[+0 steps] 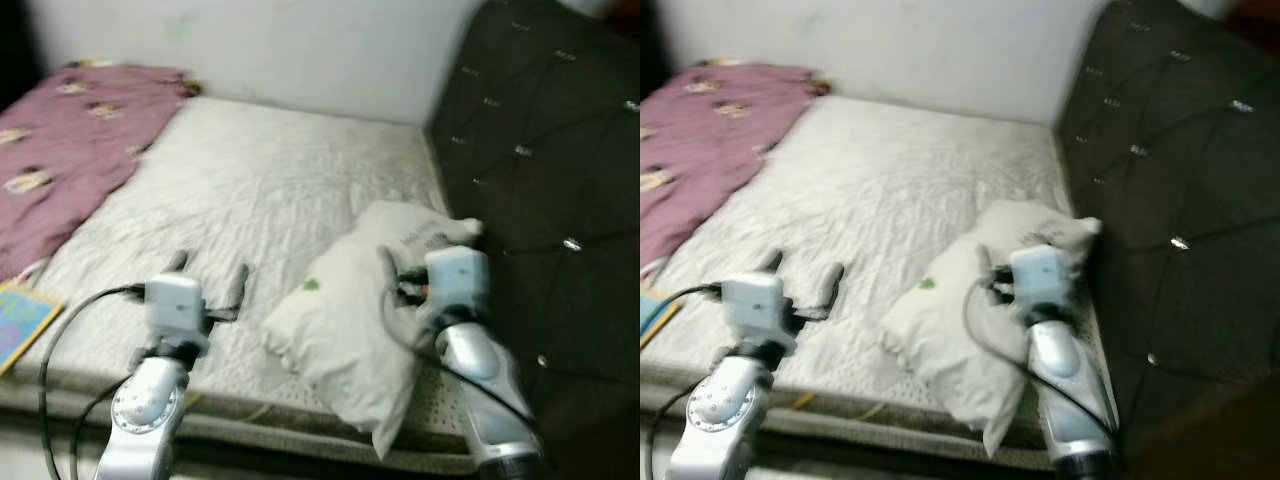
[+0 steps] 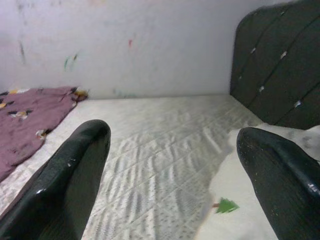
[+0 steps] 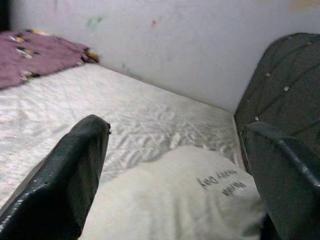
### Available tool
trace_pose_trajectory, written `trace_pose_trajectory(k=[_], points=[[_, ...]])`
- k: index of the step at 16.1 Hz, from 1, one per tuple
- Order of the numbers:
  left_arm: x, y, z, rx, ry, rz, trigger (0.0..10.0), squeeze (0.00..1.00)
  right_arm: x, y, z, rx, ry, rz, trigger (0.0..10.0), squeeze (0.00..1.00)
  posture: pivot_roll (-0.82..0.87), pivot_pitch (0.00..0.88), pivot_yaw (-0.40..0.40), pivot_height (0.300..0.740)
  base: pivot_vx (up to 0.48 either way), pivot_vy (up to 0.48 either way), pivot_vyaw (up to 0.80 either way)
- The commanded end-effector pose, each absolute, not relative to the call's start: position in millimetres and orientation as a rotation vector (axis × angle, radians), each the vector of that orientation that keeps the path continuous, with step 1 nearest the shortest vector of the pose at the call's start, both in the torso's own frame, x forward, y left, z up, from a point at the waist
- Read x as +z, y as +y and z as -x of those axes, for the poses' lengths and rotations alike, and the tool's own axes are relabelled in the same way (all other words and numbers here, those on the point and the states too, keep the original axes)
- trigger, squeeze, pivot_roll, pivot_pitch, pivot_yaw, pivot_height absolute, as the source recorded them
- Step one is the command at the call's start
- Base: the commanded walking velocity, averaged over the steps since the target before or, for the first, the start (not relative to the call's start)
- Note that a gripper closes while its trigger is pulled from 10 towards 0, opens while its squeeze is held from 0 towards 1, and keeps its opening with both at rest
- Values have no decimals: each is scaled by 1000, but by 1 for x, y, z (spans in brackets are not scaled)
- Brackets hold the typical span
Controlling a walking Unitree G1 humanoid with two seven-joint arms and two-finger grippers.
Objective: Clean up the room
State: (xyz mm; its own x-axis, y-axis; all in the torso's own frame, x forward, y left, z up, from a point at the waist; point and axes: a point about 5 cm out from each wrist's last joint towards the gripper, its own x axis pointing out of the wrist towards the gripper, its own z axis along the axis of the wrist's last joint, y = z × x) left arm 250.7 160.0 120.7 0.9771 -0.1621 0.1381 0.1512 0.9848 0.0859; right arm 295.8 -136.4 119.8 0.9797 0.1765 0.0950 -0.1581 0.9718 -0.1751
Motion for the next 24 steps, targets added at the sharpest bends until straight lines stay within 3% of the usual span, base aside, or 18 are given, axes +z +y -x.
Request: trace_pose_trajectory(k=[1,12,17,24], points=[[127,145,-253,-208,-172,-53,10000,0,117,-155,-295,117,-87,189,10000,0,-33,38,-30,740,382,0,0],[123,145,-255,-151,-144,-70,10000,0,116,-156,-296,118,-87,204,10000,0,-36,43,-31,740,61,0,117],[123,145,-256,-152,-145,-67,10000,0,115,-155,-296,121,-85,203,10000,0,-36,42,-33,740,0,-424,0],[123,144,-258,-152,-150,-47,10000,0,116,-156,-298,118,-89,198,10000,0,-34,35,-30,740,0,0,0]])
